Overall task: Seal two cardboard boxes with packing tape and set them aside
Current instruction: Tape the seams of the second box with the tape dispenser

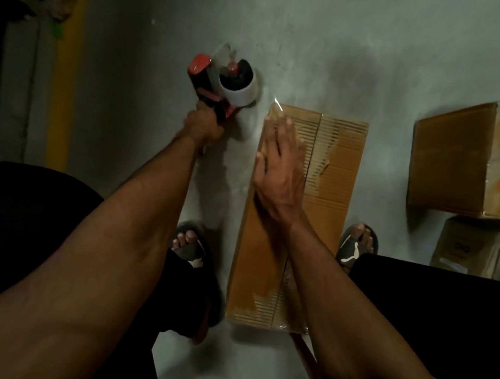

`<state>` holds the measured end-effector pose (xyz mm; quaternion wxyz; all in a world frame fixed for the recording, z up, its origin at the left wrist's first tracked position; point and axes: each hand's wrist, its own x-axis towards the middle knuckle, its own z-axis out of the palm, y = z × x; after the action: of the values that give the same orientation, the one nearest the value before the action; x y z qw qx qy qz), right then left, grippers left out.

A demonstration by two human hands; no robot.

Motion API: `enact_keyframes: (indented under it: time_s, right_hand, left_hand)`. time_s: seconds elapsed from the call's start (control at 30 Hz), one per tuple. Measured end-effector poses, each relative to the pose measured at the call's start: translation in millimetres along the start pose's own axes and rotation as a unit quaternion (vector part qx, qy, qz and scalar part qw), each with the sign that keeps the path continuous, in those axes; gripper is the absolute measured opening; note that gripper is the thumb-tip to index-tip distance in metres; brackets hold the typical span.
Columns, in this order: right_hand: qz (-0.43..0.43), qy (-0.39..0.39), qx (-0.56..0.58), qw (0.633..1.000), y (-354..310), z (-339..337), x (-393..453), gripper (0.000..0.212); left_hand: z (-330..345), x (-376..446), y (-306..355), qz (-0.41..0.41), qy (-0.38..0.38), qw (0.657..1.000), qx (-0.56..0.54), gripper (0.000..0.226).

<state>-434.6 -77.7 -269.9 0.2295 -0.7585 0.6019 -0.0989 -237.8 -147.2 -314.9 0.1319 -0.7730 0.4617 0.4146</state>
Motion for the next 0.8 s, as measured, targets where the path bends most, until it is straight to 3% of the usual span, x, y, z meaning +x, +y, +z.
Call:
enact_keyframes:
  time_s: [0.03,0.1,0.17,0.2,0.27,0.33,0.4,0.5,0.63,0.8]
  right_hand:
    - [0.024,-0.002,-0.020,0.999,5,-1,1,0.069]
    - [0.050,-0.018,-0.036,0.998,14,3,2,0.074]
    - [0.049,-0.027,-0.041,0.998,19,8,2,0.075]
    - [0.049,-0.027,-0.043,0.998,20,10,3,0.076]
    - [0.055,-0.029,-0.046,0.997,20,11,4,0.076]
    - [0.059,-0.033,-0.043,0.997,19,10,4,0.077]
    - [0.057,-0.035,-0.036,0.997,20,8,5,0.078]
    - [0.057,-0.042,-0.031,0.997,19,7,5,0.078]
    - [0.059,-0.051,-0.036,0.996,19,6,5,0.079]
    - [0.049,-0.053,-0.043,0.996,20,5,4,0.078]
  left_hand:
    - [4,-1,3,-0.026,-0.001,0.999,-0.047,0.079]
    - [9,-8,17,-0.073,0.098,0.988,-0.094,0.081]
    - [5,-18,30,-0.010,0.222,0.971,-0.083,0.074]
    - [6,-18,35,0.061,0.236,0.965,-0.099,0.065]
    - [11,-14,42,0.162,0.203,0.941,-0.219,0.047]
    - [13,-20,53,0.150,0.116,0.889,-0.416,0.029]
    - [13,-28,66,0.120,0.031,0.844,-0.521,0.015]
    - [16,-28,70,0.098,0.001,0.833,-0.544,0.009]
    - [20,-28,68,0.074,0.007,0.826,-0.558,0.023]
    - [27,-26,69,0.065,0.062,0.841,-0.534,0.022]
